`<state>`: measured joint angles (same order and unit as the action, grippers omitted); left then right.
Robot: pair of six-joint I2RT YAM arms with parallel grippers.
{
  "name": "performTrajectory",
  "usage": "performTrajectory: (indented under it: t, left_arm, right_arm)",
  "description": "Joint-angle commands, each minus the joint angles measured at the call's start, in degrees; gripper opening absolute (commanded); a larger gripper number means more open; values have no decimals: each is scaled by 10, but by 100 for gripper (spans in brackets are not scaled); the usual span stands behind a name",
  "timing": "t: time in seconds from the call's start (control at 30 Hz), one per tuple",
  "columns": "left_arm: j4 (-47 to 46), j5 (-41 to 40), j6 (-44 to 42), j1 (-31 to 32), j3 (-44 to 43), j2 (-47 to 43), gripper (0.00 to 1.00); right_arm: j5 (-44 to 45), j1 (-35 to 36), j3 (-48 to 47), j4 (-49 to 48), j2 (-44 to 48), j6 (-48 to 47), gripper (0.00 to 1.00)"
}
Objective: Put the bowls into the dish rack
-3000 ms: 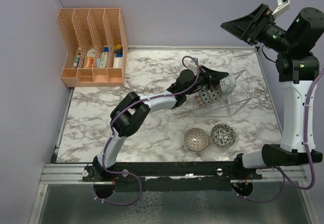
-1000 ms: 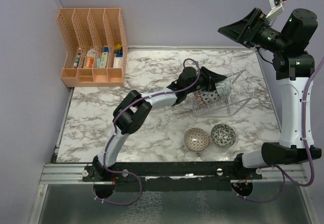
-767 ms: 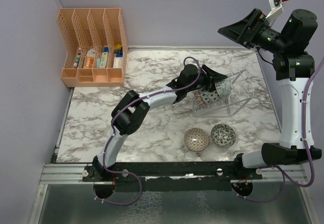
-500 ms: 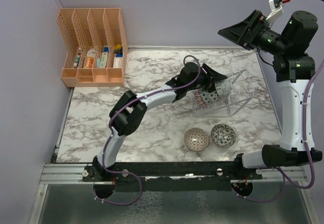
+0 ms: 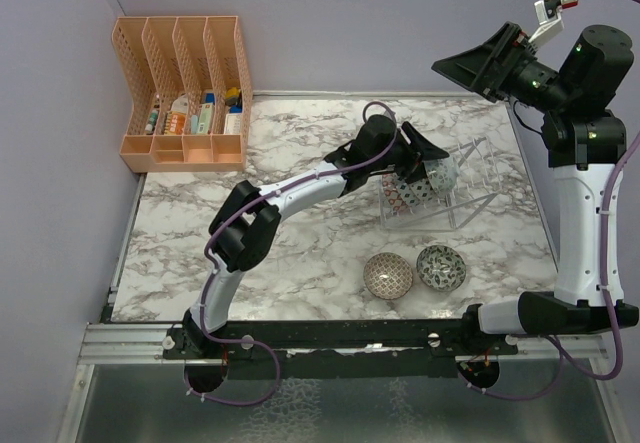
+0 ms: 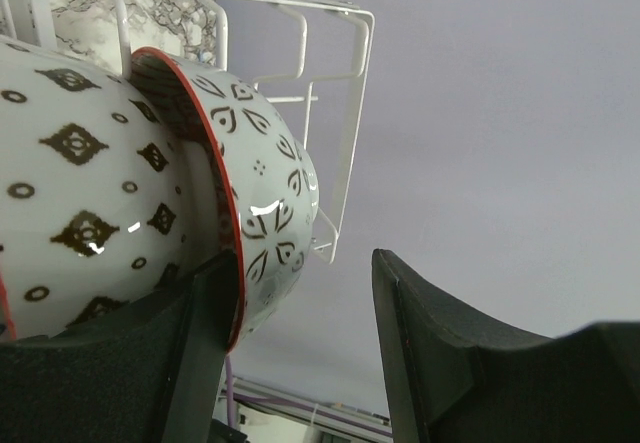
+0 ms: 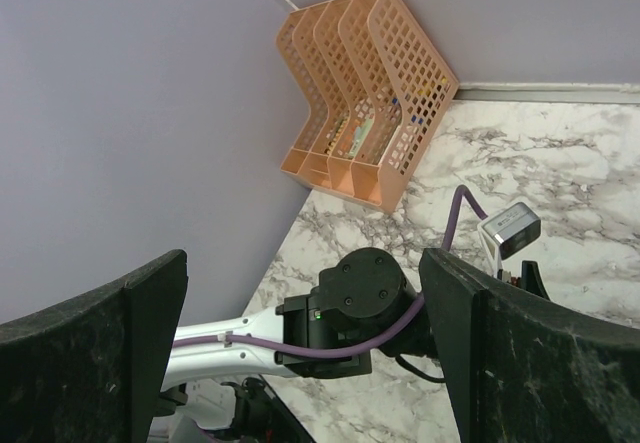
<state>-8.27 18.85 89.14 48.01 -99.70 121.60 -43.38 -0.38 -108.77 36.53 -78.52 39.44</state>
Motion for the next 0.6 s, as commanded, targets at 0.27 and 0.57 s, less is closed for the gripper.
performTrajectory:
  t: [0.27, 0.57]
  left_arm:
    - [35, 6, -39, -1, 22, -77, 61]
    - [29, 8, -41, -9, 72, -107, 62]
  right_arm:
    - [-16, -1, 15, -11, 18, 11, 99]
    - [-18, -1, 20, -10, 18, 12, 99]
